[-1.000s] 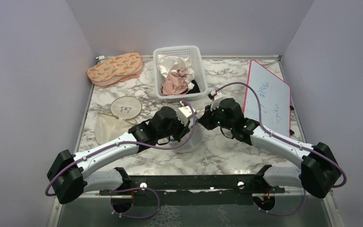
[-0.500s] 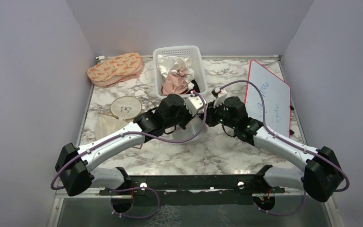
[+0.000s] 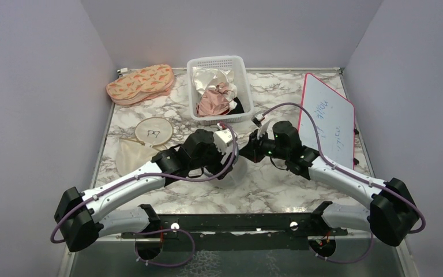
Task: Unzip the laundry bag and remove the bra
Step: Unzip the laundry bag at the center of the board.
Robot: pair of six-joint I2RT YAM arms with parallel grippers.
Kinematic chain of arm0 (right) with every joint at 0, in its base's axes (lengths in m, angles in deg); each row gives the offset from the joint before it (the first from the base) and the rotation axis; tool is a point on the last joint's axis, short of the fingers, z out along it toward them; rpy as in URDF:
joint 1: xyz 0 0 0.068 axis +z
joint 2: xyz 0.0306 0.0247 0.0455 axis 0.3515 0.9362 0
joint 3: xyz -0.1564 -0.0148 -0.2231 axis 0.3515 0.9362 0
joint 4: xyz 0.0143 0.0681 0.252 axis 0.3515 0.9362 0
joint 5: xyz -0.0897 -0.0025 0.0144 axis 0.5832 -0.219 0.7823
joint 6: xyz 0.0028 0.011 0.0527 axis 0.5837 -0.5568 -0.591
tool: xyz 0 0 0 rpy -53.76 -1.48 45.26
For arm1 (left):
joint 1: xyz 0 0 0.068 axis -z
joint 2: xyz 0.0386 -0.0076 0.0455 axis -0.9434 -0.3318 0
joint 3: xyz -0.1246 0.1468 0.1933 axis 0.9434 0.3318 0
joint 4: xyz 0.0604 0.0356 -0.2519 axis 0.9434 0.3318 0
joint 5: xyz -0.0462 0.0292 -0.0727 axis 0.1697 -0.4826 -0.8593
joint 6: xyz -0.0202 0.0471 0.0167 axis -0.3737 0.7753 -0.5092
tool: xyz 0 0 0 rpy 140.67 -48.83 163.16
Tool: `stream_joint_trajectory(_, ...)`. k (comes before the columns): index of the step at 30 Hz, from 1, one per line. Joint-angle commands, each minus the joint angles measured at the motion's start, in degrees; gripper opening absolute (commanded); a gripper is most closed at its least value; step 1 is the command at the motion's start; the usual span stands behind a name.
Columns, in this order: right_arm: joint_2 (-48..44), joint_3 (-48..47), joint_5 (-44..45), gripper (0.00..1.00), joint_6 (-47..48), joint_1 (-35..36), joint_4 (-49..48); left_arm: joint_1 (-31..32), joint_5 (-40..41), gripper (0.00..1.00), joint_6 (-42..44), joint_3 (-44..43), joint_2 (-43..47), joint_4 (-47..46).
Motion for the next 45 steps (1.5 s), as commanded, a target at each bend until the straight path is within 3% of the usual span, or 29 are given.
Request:
stream_joint_trajectory(1, -0.67, -3.10, -6.65, 0.01, 1.81, 0.18, 0.56, 0.05, -1.67, 0.70, -14.73, -0.47, 3.90, 0.08)
stream_joint_trajectory(6, 0.39, -6.76, -8.10, 0.01, 1.64, 0.19, 5.54, 0.05, 3.90, 0.71, -22.73, -3.73, 2.02, 1.88)
stream_joint_trajectory(15, -1.29, -5.33, -9.79, 0.01, 0.28, 0.17, 5.58, 0.05, 5.24, 0.66, -26.75, -8.07, -4.19, 2.19)
stream_joint_trajectory(24, -2.70, -4.88, -8.35, 0.01, 1.30, 0.18, 7.27, 0.05, 4.87, 0.24, -22.61, -10.16, -4.50, 3.39)
stream_joint_trajectory(31, -3.47, -4.76, -4.18, 0.01, -0.05, 0.17, 8.04, 0.10, 4.85, 0.02, -15.63, -12.90, -3.95, 6.65)
stream_joint_trajectory(45, -2.35, -6.26, 8.35, 0.01, -1.12, -0.03, 9.88, 0.07, -1.38, 0.00, -1.25, -17.26, -3.81, 7.64)
